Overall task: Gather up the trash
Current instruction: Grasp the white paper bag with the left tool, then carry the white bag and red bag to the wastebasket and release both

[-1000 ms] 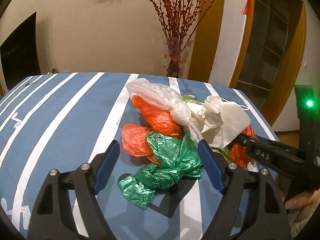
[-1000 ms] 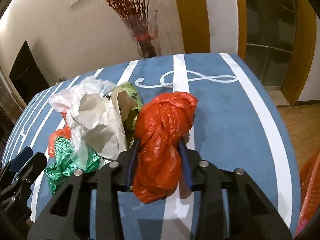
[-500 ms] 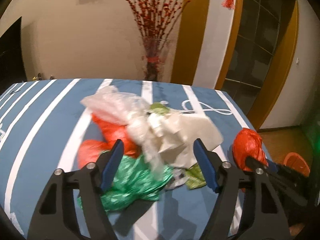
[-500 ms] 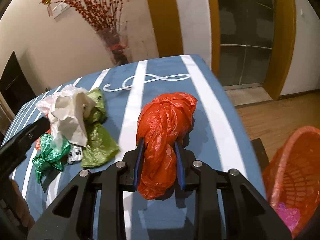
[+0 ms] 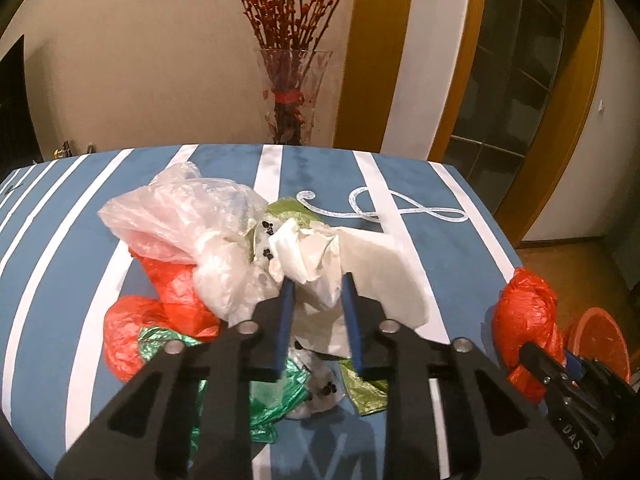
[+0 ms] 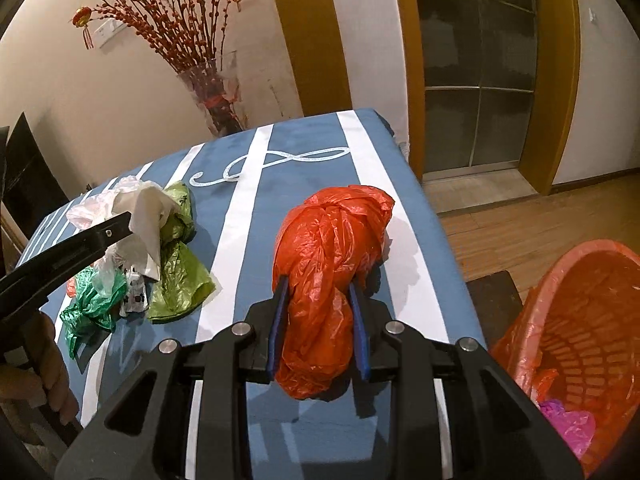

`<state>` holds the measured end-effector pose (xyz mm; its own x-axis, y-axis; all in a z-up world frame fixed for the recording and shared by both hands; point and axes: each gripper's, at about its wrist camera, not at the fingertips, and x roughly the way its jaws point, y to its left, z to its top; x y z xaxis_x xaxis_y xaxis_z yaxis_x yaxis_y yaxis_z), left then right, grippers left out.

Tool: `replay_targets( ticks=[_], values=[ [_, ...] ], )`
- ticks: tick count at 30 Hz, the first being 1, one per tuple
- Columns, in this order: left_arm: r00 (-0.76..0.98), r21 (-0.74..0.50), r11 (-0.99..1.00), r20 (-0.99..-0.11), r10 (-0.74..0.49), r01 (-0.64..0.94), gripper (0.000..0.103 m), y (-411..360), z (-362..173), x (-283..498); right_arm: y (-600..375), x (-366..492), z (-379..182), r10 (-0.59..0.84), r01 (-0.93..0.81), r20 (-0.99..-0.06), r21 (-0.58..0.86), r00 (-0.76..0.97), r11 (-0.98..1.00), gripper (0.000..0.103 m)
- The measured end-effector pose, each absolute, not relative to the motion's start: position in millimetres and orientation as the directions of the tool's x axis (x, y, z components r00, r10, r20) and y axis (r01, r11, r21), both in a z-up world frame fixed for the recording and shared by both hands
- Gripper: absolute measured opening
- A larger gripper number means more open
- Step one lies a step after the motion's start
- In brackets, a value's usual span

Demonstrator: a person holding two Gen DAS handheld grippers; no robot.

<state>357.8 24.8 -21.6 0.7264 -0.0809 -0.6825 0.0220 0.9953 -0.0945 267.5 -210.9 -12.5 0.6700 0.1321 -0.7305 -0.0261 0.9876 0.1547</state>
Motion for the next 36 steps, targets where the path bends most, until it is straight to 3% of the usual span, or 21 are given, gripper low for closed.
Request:
replay_targets(
  ticks=[3,19,36],
  values=[
    [0.735,-0.1,0.994,-0.672,-0.094,0.037,0.01,23,-20,355,-212,265,-12,0.128,-0.027,-0.727,0.149,0.675,0.988,0.028],
    [0.764,-0.133,0.984,-0.62,-0.177,0.121,0.009,6,0,325,-231,241,5,0.102,0.007,-0.695,0.153,0.712,0.988,0.028],
    [0.734,-0.175,0.932,-0.576,-0.359,0.318,0.009,-69,25,267,-289,180,36,-0.032,0.135,-0.64,0.114,0.768,0.984,0.028]
  ],
)
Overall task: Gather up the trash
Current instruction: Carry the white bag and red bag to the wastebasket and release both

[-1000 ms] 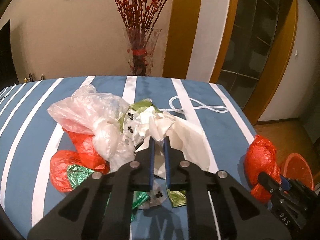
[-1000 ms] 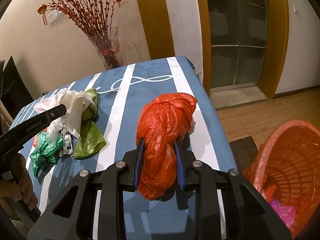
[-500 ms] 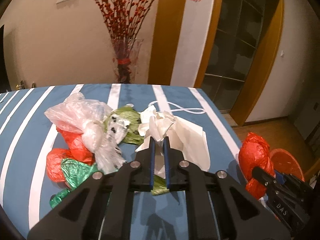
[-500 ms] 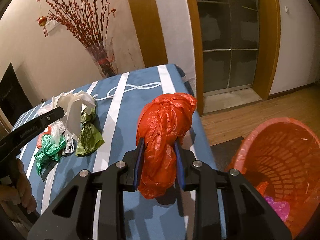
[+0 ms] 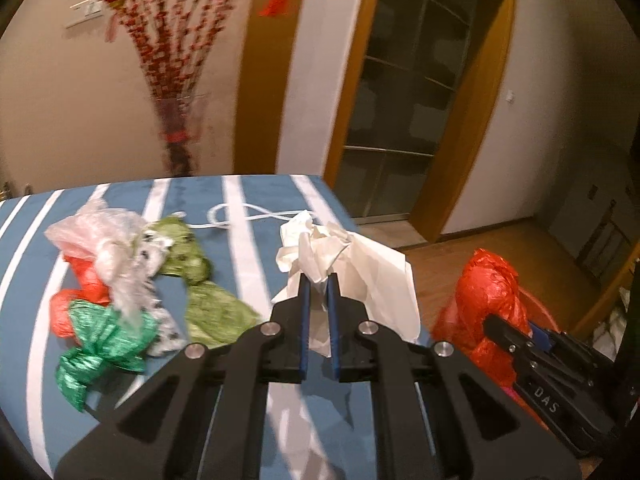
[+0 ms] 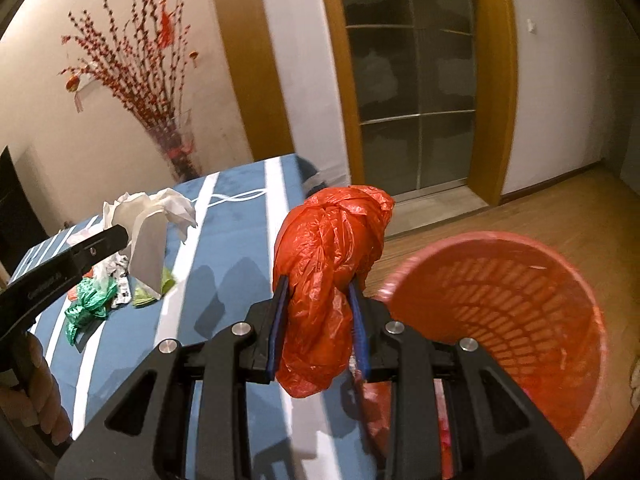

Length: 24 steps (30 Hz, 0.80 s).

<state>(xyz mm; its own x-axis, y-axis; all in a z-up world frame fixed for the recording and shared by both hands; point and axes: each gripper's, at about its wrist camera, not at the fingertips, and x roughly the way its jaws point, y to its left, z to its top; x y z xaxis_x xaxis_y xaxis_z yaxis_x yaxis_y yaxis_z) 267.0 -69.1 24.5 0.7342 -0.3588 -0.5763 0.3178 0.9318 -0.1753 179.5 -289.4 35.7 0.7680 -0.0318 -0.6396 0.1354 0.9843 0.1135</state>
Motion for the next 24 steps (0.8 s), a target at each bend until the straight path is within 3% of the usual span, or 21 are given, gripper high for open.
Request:
replay_targets(
  ticks=[24],
  values=[
    [0.594,-0.198,0.808,-0.586,-0.551,0.555,0.01,-204,16,218,-392,109,38,-0.211,0.375,-0.629,0.139,0.748,0.917,0.028]
  ],
)
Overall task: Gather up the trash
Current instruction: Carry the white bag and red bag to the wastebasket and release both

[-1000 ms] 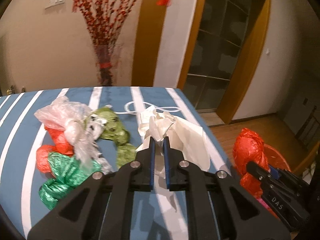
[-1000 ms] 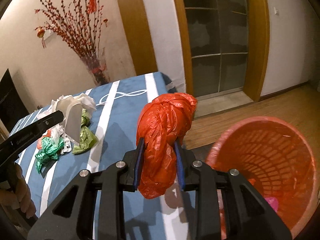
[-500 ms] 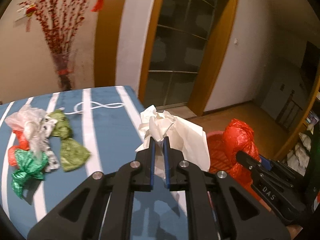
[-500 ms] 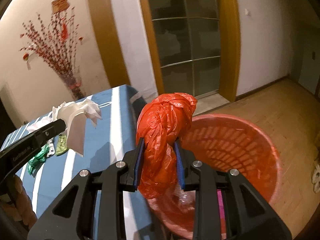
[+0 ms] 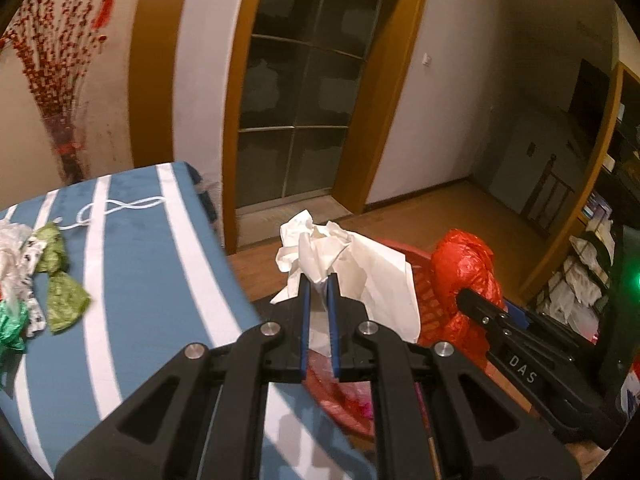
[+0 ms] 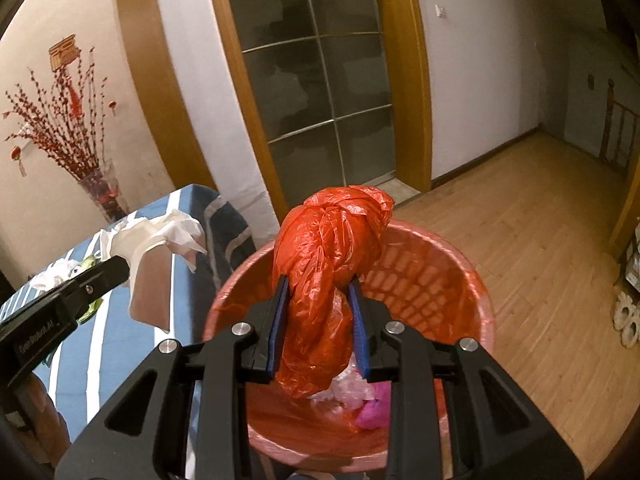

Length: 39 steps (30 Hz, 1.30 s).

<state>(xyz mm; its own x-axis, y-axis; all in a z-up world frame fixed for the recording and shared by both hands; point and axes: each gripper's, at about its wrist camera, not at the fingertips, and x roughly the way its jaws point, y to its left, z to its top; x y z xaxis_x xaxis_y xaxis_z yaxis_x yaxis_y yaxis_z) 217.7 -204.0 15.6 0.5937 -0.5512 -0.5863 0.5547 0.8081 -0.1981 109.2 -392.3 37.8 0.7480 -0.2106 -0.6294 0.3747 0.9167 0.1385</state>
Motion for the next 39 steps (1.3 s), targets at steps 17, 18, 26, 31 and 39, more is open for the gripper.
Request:
replay_targets(
  ticks=[17,18,26,31,39],
  values=[
    [0.495,-0.223,0.769,-0.652,-0.575,0.599,0.014,-250,-20,223,-419,111,26,-0.207,0.401,-0.656,0.159,0.726,0.902,0.032],
    [0.494,-0.222,0.771,-0.655,-0.571,0.597,0.015,-251,-22,224,-420,111,25,-0.205,0.401,-0.659,0.16,0.724,0.902,0.033],
    [0.497,-0.208,0.783,-0.671,-0.551,0.586,0.027,-244,-30,228,-421,109,25,-0.214,0.408,-0.659,0.154,0.721,0.9,0.043],
    [0.519,-0.194,0.799,-0.669,-0.532,0.569,0.034,-233,-28,229,-419,110,25,-0.217,0.408,-0.661,0.149,0.719,0.901,0.045],
    [0.568,-0.164,0.833,-0.661,-0.491,0.529,0.044,-205,-22,231,-404,114,27,-0.208,0.386,-0.661,0.133,0.721,0.913,0.048]
  ],
)
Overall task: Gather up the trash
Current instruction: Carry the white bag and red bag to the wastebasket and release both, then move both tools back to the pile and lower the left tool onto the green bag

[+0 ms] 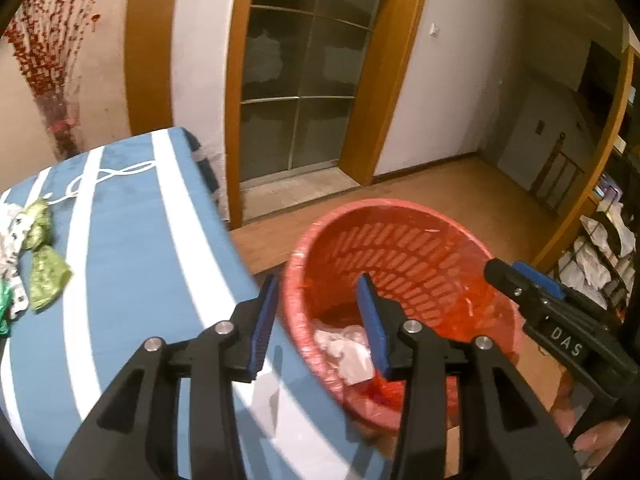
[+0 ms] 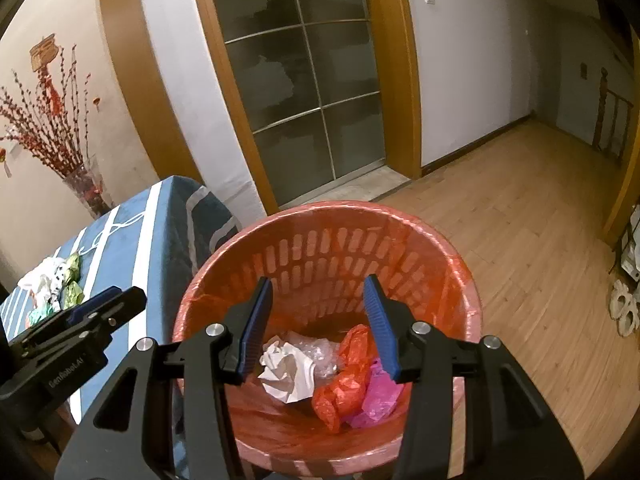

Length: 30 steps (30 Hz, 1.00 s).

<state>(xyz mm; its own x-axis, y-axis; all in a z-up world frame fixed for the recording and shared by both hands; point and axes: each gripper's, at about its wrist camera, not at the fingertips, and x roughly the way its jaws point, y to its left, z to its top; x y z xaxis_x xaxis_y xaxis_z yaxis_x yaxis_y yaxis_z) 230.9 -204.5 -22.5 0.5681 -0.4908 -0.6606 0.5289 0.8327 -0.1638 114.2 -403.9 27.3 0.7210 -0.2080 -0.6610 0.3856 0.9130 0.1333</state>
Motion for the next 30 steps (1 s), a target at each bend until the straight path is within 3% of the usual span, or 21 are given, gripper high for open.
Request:
replay_targets(
  ticks=[10,18,24,30],
  values=[
    [0.663,-0.112,0.908,-0.649,-0.374,0.403,0.053,-125,-20,241,-367,132,28,-0.162,0.316,-0.667,0.117,0.727,0.941,0.048],
    [0.751,-0.019,0.976,-0.635,-0.178,0.215,0.07,-29,-21,251,-318,154,24,-0.086,0.216,-0.68,0.108,0.728,0.97,0.048],
    [0.762,0.022,0.998,-0.647,-0.028,0.055,0.071,48,-26,261,-286,167,16,-0.032,0.151,-0.693,0.112,0.72,0.982,0.05],
    [0.738,0.009,1.0,-0.674,0.015,-0.012,0.07,87,-37,273,-250,179,9,0.013,0.087,-0.707,0.104,0.707,0.991,0.05]
  ],
)
